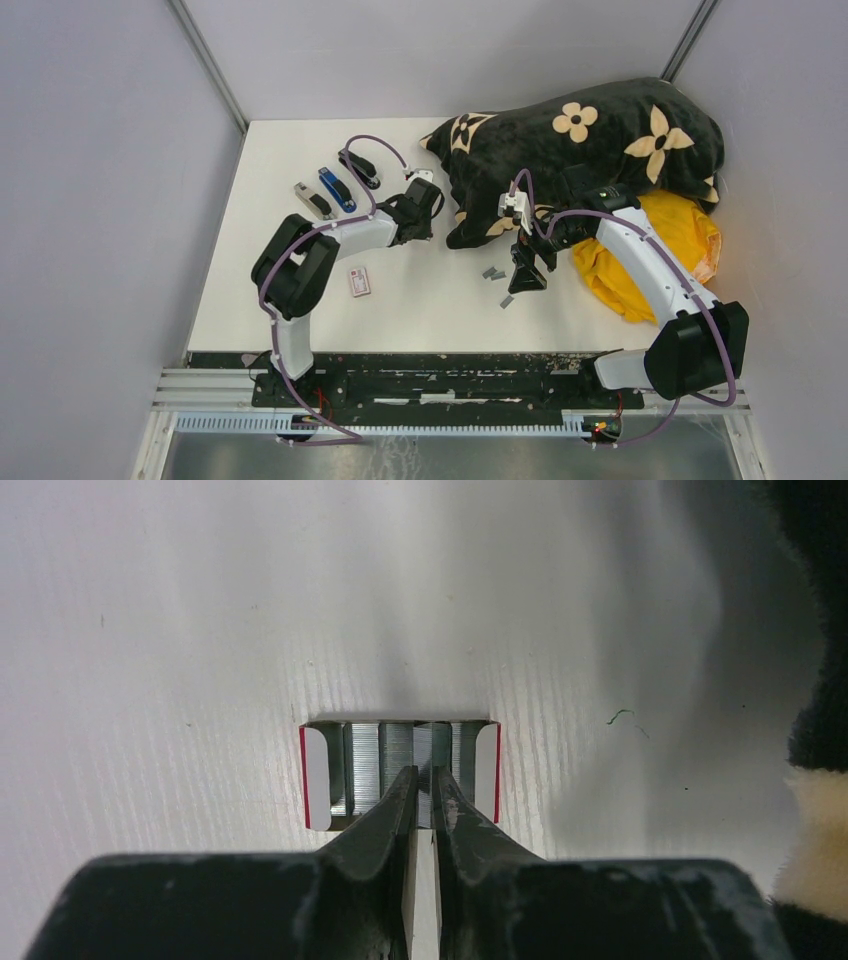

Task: Unload the staples from the stapler
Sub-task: Adjust the staple in the staple box.

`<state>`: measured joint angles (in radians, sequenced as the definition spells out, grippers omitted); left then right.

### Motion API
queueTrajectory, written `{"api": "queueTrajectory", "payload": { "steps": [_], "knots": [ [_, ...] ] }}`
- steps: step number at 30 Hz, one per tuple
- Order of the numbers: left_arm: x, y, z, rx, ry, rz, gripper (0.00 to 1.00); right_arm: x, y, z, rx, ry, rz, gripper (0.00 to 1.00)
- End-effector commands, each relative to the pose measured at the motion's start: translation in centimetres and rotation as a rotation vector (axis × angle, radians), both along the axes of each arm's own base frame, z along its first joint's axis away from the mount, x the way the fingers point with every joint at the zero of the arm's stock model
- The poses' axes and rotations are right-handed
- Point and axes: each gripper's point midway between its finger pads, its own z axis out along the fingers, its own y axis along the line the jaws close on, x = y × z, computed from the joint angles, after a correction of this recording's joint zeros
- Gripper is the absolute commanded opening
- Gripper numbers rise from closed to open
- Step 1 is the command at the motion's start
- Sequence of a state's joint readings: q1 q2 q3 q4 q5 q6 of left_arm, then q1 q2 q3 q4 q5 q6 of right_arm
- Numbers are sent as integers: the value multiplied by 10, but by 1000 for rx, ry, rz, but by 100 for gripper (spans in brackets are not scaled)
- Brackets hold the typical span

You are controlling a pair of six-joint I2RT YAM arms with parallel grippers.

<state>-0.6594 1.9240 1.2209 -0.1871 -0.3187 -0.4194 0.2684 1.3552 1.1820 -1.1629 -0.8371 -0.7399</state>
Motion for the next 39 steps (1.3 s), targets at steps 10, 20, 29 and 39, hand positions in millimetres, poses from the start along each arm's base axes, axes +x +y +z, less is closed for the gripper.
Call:
{"api": "queueTrajectory", "payload": {
  "steps": [10, 20, 29, 39],
  "knots": [
    [11, -3, 10, 39, -44, -17, 18, 5, 7, 17, 46, -48, 27, 95],
    [11, -3, 9, 44, -41, -17, 19, 4, 8, 17, 49, -45, 32, 95],
    [10, -2, 6, 63, -36, -14, 21, 3, 8, 17, 48, -44, 36, 95],
    [10, -2, 12, 66, -47, -12, 20, 3, 8, 16, 49, -41, 37, 95]
  ]
}}
